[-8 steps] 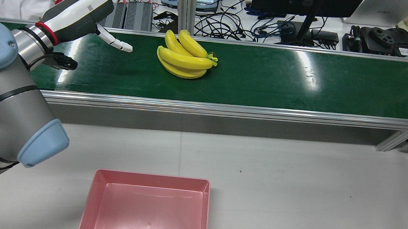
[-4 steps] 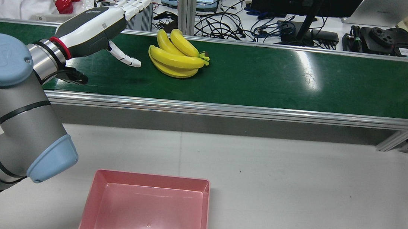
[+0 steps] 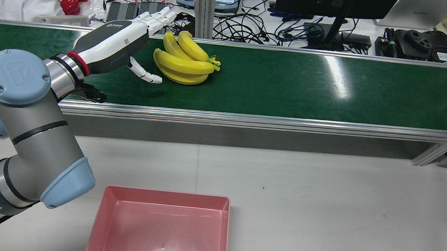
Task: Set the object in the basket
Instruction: 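Close the left hand fingers around the bunch of yellow bananas, then lift the bananas off the belt and carry them over the pink tray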
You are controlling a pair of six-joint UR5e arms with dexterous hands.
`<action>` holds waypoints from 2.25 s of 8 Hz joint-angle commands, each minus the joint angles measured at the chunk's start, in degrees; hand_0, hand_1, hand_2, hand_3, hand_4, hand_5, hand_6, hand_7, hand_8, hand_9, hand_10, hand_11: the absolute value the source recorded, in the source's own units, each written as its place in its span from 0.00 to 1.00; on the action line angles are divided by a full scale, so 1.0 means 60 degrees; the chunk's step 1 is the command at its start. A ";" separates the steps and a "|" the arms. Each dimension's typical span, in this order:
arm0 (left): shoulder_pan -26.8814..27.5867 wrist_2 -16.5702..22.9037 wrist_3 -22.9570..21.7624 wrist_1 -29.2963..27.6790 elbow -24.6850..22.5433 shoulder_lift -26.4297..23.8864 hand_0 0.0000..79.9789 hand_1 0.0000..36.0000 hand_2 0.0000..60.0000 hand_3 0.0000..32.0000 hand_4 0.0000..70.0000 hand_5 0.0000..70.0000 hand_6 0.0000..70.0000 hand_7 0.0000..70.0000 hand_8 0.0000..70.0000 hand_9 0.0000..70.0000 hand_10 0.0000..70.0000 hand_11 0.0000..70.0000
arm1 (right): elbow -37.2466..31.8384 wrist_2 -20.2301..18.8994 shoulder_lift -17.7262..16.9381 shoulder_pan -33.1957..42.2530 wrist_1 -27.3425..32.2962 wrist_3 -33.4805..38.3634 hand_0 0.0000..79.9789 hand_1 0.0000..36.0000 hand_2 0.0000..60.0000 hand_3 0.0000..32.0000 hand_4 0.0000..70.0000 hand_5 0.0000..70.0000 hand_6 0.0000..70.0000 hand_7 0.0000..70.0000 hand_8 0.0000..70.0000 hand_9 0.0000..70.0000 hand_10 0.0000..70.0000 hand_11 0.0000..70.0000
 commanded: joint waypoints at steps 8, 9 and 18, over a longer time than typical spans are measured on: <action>-0.0004 0.0004 0.0020 -0.1082 0.1919 -0.0609 0.69 0.66 0.27 0.00 0.07 0.00 0.00 0.01 0.04 0.09 0.03 0.07 | 0.0000 0.0000 -0.0014 0.0014 0.0000 0.0001 0.00 0.00 0.00 0.00 0.00 0.00 0.00 0.00 0.00 0.00 0.00 0.00; -0.0004 0.0004 0.0020 -0.1127 0.2081 -0.0595 0.68 0.64 0.25 0.00 0.13 0.01 0.00 0.03 0.06 0.11 0.04 0.09 | 0.0000 0.0000 0.0000 0.0015 0.0000 0.0001 0.00 0.00 0.00 0.00 0.00 0.00 0.00 0.00 0.00 0.00 0.00 0.00; -0.0398 0.0004 -0.0024 0.0319 0.0302 -0.1020 0.63 0.62 1.00 0.00 0.67 1.00 1.00 1.00 1.00 1.00 0.97 1.00 | 0.0000 0.0000 0.0000 0.0000 0.0000 0.0001 0.00 0.00 0.00 0.00 0.00 0.00 0.00 0.00 0.00 0.00 0.00 0.00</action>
